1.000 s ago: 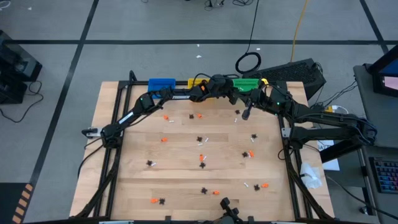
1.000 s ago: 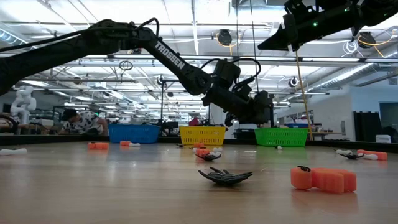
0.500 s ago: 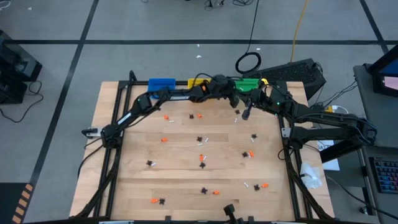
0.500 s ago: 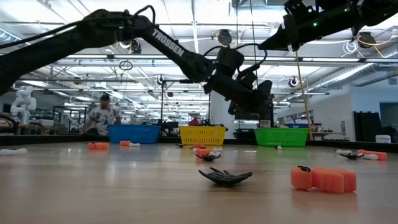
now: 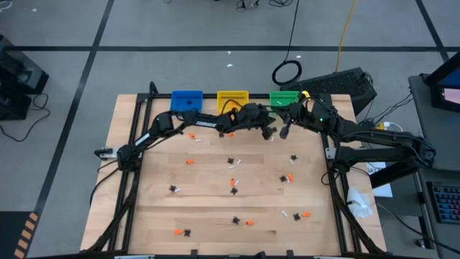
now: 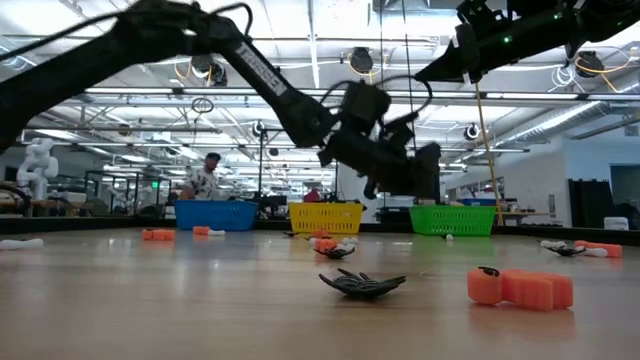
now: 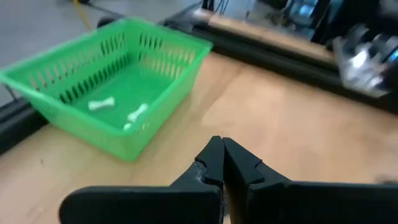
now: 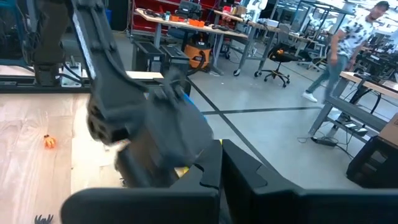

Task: Sort Halloween decoration
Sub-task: Put the black spider toy into the blue bin

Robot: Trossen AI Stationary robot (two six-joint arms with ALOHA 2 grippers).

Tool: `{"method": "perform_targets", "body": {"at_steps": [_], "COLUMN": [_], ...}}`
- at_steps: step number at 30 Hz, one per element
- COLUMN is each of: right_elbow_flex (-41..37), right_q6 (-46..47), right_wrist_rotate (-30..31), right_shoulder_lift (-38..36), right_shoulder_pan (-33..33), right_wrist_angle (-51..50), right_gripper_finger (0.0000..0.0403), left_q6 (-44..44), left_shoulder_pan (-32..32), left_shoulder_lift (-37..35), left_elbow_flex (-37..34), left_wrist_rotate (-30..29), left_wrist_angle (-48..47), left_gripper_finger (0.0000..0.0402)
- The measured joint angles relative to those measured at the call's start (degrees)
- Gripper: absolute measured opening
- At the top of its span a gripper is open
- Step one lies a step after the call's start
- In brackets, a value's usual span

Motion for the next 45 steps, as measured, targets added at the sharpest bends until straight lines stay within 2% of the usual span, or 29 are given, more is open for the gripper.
{"method": "perform_targets", "body": {"at_steps": [6,11,14,21,27,31,39,45], "right_elbow_flex": [0.0,0.0,0.0,3.3,9.1,12.2,14.7,14.7], "right_q6": [0.4,2.9,3.1,4.9,8.4,12.6,26.0,33.3], "right_wrist_rotate": [0.1,0.0,0.0,-0.1,-0.2,-5.2,-6.3,-6.2], "right_shoulder_lift": [0.0,1.0,3.0,8.9,13.8,15.7,16.5,19.1], "right_shoulder_pan": [0.0,0.0,0.0,0.1,1.9,5.3,15.9,21.8], "right_wrist_angle": [-0.1,-1.3,-1.2,-2.1,-18.7,-28.3,-48.5,-56.2], "right_gripper_finger": [0.0,0.0,0.0,0.0,0.0,0.001,0.0079,0.0139], "left_q6": [1.6,5.2,7.2,7.7,9.9,12.3,12.6,12.2], "left_shoulder_pan": [-1.8,-2.7,-3.0,-3.3,-3.8,-4.7,-7.0,-8.4], "left_shoulder_lift": [-6.8,-16.0,-19.8,-28.4,-35.0,-39.0,-43.9,-43.9], "left_elbow_flex": [-13.4,-24.3,-31.3,-47.9,-59.8,-65.7,-74.2,-78.2], "left_wrist_rotate": [0.0,0.3,0.2,0.6,1.4,1.4,1.5,1.5], "left_wrist_angle": [10.0,15.2,16.1,27.2,31.9,32.0,39.3,41.0], "left_gripper_finger": [0.0,0.0,0.0,0.0,0.0,0.0,0.0,0.0]}}
